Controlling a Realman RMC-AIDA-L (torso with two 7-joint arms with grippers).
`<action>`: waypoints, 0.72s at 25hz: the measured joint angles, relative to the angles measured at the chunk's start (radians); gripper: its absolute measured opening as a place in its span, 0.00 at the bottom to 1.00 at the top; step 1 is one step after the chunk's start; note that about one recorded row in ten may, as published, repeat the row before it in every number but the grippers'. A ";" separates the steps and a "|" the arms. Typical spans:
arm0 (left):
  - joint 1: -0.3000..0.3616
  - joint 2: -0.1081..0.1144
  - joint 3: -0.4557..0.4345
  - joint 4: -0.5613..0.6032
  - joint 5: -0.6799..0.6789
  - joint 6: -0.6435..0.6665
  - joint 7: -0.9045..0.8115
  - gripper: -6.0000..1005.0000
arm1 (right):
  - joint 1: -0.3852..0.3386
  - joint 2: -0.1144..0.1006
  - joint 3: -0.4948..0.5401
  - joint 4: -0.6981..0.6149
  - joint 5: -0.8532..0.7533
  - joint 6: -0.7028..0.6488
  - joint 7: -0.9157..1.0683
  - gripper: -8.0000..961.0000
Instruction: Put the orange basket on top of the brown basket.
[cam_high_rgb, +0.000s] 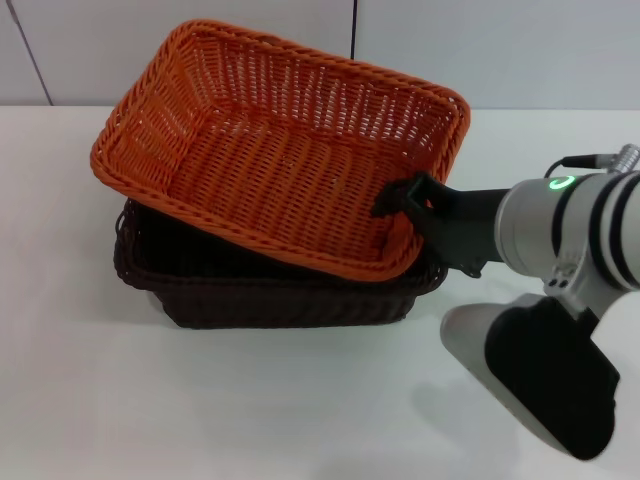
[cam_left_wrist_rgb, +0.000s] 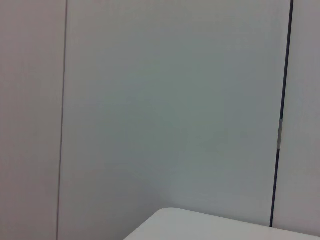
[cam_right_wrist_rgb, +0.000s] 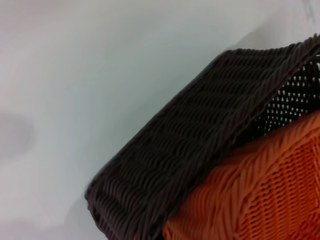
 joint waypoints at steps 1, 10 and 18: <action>-0.001 0.000 0.001 0.000 0.000 -0.001 0.000 0.71 | -0.016 0.001 -0.003 -0.019 0.000 -0.002 0.003 0.38; -0.007 0.002 0.009 0.020 0.004 -0.005 0.000 0.71 | -0.233 0.023 -0.141 -0.183 -0.040 0.004 0.008 0.68; 0.004 0.002 0.032 0.026 0.005 0.005 0.000 0.71 | -0.314 0.033 -0.294 -0.108 -0.062 0.342 0.219 0.68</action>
